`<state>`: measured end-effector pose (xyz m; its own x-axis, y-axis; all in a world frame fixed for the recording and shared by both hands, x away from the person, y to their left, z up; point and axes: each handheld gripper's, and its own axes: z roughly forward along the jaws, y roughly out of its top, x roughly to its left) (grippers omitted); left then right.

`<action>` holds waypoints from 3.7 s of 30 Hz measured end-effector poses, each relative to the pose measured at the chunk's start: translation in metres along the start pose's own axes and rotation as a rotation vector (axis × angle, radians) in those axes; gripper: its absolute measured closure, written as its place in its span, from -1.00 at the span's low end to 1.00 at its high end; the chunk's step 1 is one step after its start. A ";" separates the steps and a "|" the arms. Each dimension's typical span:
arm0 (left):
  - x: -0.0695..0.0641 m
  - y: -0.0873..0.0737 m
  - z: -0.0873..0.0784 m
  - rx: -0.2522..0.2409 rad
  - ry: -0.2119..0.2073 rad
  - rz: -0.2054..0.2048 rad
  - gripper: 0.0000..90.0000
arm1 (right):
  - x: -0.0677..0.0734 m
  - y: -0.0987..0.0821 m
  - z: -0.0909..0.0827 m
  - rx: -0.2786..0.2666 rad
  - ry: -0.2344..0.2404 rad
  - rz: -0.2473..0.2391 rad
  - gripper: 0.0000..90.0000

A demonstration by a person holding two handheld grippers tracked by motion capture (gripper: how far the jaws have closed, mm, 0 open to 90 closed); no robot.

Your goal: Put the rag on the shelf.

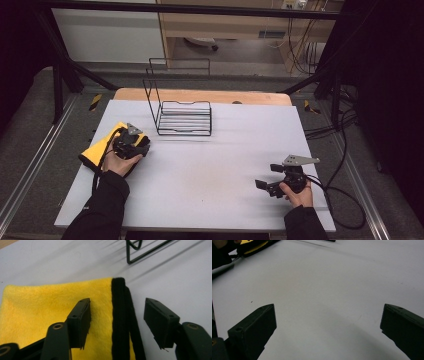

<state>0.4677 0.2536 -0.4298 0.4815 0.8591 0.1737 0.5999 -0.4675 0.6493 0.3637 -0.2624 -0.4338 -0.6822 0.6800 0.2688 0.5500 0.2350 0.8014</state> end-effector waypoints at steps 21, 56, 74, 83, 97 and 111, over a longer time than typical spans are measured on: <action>0.018 -0.002 0.010 -0.034 0.000 -0.036 0.74 | 0.000 0.000 0.000 -0.003 0.003 0.001 -0.97; -0.159 0.018 -0.023 -0.055 -0.312 0.094 0.69 | 0.005 0.002 0.004 -0.001 0.004 0.000 -0.97; -0.061 -0.007 -0.073 -0.113 -0.299 0.052 -0.13 | 0.040 0.023 0.039 -0.007 -0.078 0.015 -0.96; -0.010 -0.042 -0.064 -0.021 -0.241 -0.012 -0.01 | 0.081 0.045 0.083 0.008 -0.050 0.014 -0.73; -0.005 -0.062 -0.052 0.051 -0.321 -0.022 0.36 | 0.111 0.055 0.161 0.083 -0.042 0.079 -0.20; -0.016 -0.060 -0.058 0.077 -0.341 -0.011 0.86 | 0.118 0.049 0.168 0.128 -0.021 0.106 0.78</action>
<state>0.3870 0.2799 -0.4283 0.6525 0.7513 -0.0988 0.6466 -0.4840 0.5897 0.3911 -0.0542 -0.4519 -0.6078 0.7196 0.3358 0.6760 0.2469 0.6943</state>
